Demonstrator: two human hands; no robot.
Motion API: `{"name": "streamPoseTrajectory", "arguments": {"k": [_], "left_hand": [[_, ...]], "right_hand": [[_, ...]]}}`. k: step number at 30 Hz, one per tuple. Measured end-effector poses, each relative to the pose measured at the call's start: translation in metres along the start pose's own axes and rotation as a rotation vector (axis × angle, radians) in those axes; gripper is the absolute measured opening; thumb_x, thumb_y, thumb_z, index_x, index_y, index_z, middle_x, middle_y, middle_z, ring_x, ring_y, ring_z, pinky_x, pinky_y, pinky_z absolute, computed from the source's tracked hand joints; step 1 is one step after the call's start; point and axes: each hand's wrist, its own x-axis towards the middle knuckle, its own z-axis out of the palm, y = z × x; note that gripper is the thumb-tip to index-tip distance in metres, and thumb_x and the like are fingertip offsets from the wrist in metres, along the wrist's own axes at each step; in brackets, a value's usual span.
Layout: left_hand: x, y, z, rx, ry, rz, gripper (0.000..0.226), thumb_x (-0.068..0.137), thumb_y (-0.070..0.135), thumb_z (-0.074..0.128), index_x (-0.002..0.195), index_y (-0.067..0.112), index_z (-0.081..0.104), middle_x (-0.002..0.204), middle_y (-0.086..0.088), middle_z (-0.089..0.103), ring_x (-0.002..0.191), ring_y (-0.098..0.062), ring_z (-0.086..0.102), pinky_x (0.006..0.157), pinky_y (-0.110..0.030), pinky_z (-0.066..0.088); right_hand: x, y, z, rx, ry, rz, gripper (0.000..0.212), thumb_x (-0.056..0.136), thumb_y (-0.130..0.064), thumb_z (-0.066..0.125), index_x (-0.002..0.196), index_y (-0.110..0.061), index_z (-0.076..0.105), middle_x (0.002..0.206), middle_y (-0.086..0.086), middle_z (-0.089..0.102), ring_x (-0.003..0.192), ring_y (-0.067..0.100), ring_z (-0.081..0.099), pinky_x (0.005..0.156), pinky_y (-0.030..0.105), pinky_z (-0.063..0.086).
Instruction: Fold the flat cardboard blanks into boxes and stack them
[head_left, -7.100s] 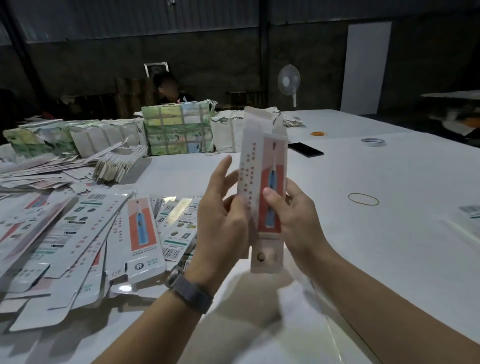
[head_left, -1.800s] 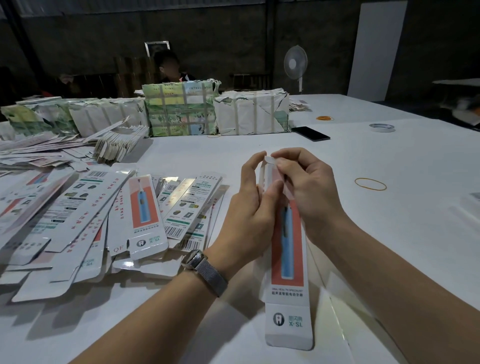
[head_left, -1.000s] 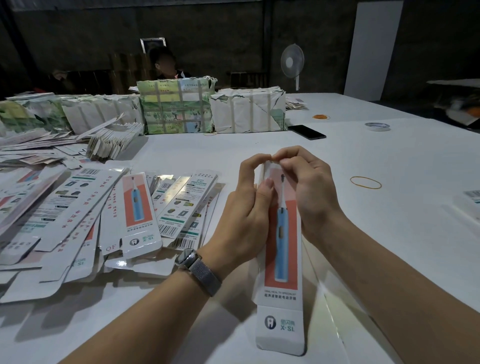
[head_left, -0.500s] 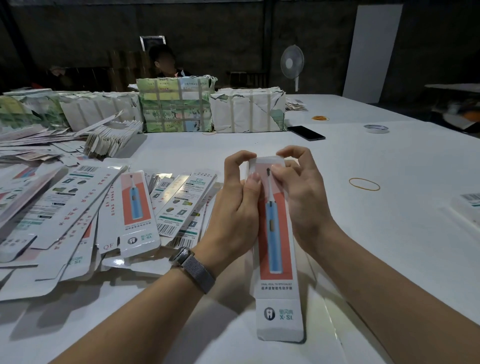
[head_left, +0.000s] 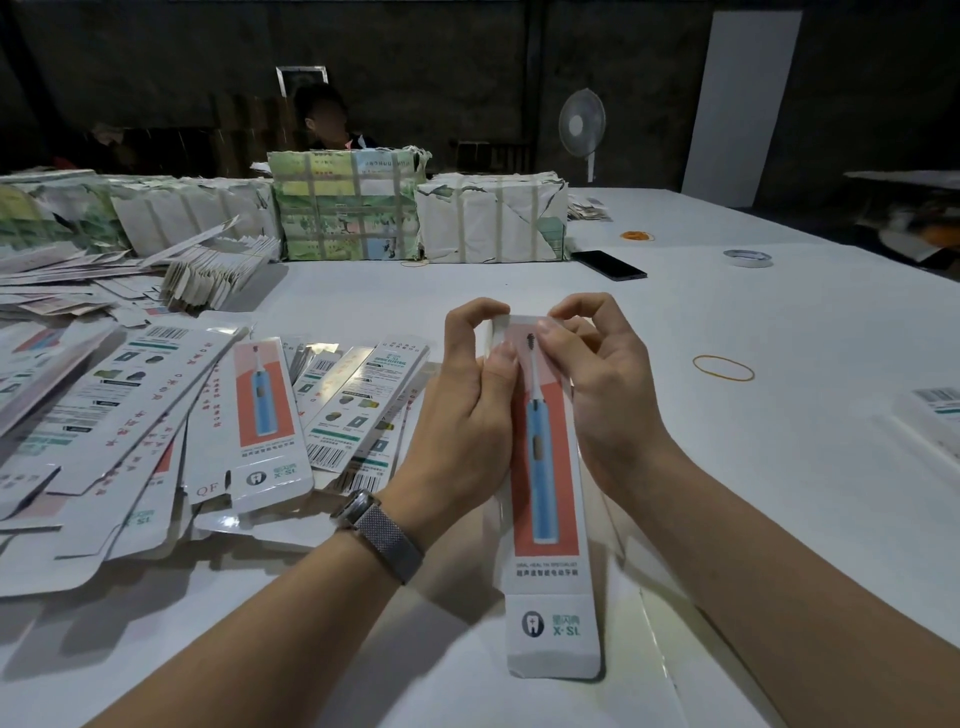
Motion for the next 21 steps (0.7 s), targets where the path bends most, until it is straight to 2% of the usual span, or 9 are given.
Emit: {"name": "streamPoseTrajectory", "arguments": {"k": [3, 6, 9, 10, 12, 14, 15, 18, 21], "left_hand": [[0.0, -0.001, 0.0, 0.014, 0.014, -0.008, 0.017, 0.108, 0.032, 0.034, 0.124, 0.031, 0.035, 0.082, -0.022, 0.067, 0.07, -0.036, 0.07, 0.065, -0.058, 0.057], [0.003, -0.004, -0.002, -0.003, 0.039, -0.034, 0.015, 0.109, 0.028, 0.035, 0.122, 0.036, 0.035, 0.082, -0.023, 0.068, 0.069, -0.036, 0.071, 0.064, -0.059, 0.057], [0.008, -0.008, -0.005, -0.058, 0.099, -0.083, 0.016, 0.105, 0.037, 0.039, 0.12, 0.041, 0.036, 0.084, -0.023, 0.069, 0.072, -0.039, 0.071, 0.067, -0.062, 0.058], [0.009, -0.01, -0.006, -0.084, 0.119, -0.097, 0.015, 0.104, 0.038, 0.041, 0.118, 0.043, 0.037, 0.083, -0.019, 0.071, 0.072, -0.035, 0.072, 0.066, -0.06, 0.059], [0.012, -0.014, -0.007, -0.19, 0.15, -0.13, 0.016, 0.107, 0.032, 0.045, 0.113, 0.045, 0.038, 0.074, -0.006, 0.071, 0.062, -0.02, 0.069, 0.051, -0.041, 0.057], [0.013, -0.016, -0.009, -0.281, 0.149, -0.155, 0.018, 0.107, 0.029, 0.046, 0.111, 0.044, 0.038, 0.063, 0.002, 0.065, 0.051, -0.013, 0.06, 0.04, -0.025, 0.045], [0.012, -0.016, -0.009, -0.278, 0.13, -0.159, 0.017, 0.106, 0.031, 0.046, 0.112, 0.046, 0.038, 0.061, 0.004, 0.064, 0.05, -0.013, 0.058, 0.038, -0.023, 0.043], [0.009, -0.016, -0.008, -0.183, 0.019, -0.136, 0.016, 0.101, 0.048, 0.041, 0.114, 0.055, 0.035, 0.077, 0.005, 0.071, 0.06, -0.011, 0.065, 0.044, -0.027, 0.048], [0.005, -0.018, -0.006, 0.072, -0.079, -0.039, 0.036, 0.088, 0.061, 0.037, 0.123, 0.059, 0.028, 0.091, 0.005, 0.066, 0.073, -0.007, 0.068, 0.054, -0.03, 0.048]], "right_hand": [[0.0, 0.002, 0.002, -0.005, 0.01, -0.01, 0.01, 0.1, -0.022, 0.058, 0.092, -0.027, 0.055, 0.083, 0.003, 0.064, 0.073, 0.021, 0.065, 0.065, 0.029, 0.056], [-0.001, 0.004, 0.003, -0.162, 0.02, -0.039, 0.006, 0.1, -0.029, 0.058, 0.102, -0.034, 0.055, 0.096, -0.004, 0.066, 0.076, 0.016, 0.068, 0.068, 0.028, 0.058], [-0.001, 0.004, 0.001, -0.398, -0.026, -0.109, 0.032, 0.093, -0.039, 0.065, 0.122, -0.036, 0.053, 0.113, -0.011, 0.058, 0.087, 0.005, 0.062, 0.073, 0.019, 0.054], [-0.002, 0.002, 0.001, -0.47, -0.07, -0.137, 0.043, 0.087, -0.041, 0.065, 0.128, -0.036, 0.053, 0.116, -0.011, 0.055, 0.092, 0.002, 0.059, 0.076, 0.015, 0.052], [-0.003, -0.003, 0.001, -0.616, -0.198, -0.184, 0.064, 0.076, -0.042, 0.063, 0.138, -0.031, 0.051, 0.12, -0.011, 0.05, 0.101, -0.002, 0.055, 0.086, 0.011, 0.047], [-0.003, -0.008, -0.001, -0.762, -0.285, -0.193, 0.076, 0.073, -0.045, 0.063, 0.146, -0.028, 0.047, 0.122, -0.011, 0.045, 0.107, 0.0, 0.053, 0.093, 0.016, 0.046], [-0.002, -0.01, -0.003, -0.823, -0.293, -0.192, 0.079, 0.072, -0.046, 0.063, 0.147, -0.029, 0.045, 0.122, -0.011, 0.046, 0.108, 0.003, 0.054, 0.095, 0.023, 0.048], [0.003, -0.016, -0.014, -0.962, -0.25, -0.166, 0.075, 0.079, -0.042, 0.069, 0.149, -0.029, 0.043, 0.119, -0.008, 0.05, 0.105, 0.012, 0.056, 0.092, 0.033, 0.051], [0.008, -0.025, -0.036, -1.075, -0.165, -0.12, 0.064, 0.084, -0.038, 0.068, 0.145, -0.03, 0.048, 0.119, -0.004, 0.059, 0.102, 0.017, 0.057, 0.087, 0.035, 0.05]]}}
